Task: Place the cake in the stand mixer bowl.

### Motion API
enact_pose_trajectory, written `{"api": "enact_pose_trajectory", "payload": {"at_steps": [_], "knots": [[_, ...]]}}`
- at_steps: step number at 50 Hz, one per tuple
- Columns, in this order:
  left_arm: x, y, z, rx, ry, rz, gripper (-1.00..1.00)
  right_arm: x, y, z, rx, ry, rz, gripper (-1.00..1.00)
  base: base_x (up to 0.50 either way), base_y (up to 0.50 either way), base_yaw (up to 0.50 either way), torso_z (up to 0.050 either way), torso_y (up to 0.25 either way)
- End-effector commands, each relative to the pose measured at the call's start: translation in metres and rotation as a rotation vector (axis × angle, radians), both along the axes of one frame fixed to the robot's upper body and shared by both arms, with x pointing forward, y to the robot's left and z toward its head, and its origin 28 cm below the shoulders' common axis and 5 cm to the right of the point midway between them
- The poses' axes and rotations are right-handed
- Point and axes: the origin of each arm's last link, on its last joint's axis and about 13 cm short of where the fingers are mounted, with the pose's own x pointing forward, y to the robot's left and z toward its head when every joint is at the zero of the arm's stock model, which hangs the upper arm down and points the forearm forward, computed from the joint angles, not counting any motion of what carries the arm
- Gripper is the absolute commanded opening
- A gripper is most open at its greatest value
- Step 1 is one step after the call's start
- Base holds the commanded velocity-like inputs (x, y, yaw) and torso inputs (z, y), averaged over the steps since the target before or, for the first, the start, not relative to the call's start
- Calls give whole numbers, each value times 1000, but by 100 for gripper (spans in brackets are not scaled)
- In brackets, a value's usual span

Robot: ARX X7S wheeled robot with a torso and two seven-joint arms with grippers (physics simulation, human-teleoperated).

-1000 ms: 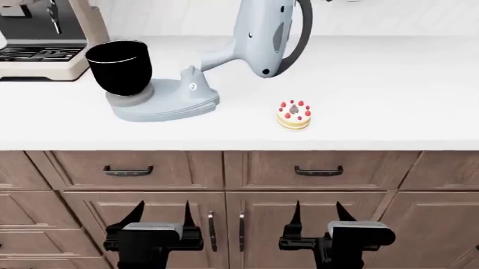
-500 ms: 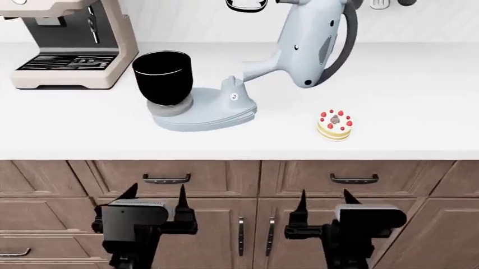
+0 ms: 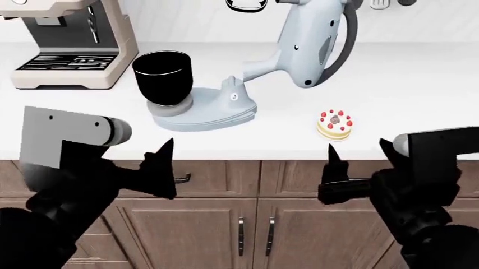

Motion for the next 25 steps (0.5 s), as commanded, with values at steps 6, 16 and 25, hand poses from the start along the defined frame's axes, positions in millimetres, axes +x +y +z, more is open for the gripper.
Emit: {"api": "enact_pose_trajectory", "payload": {"at_steps": [6, 16, 25], "knots": [[-37, 38, 53, 195, 145, -73, 100, -23, -30, 40, -253, 85, 125, 100, 0, 0, 0, 0, 0], [-36, 41, 80, 245, 164, -38, 100, -22, -38, 49, -309, 77, 160, 100, 30, 0, 0, 0, 0], [-36, 43, 76, 243, 166, -34, 100, -23, -39, 46, -305, 92, 156, 100, 500, -26, 0, 0, 0]]}}
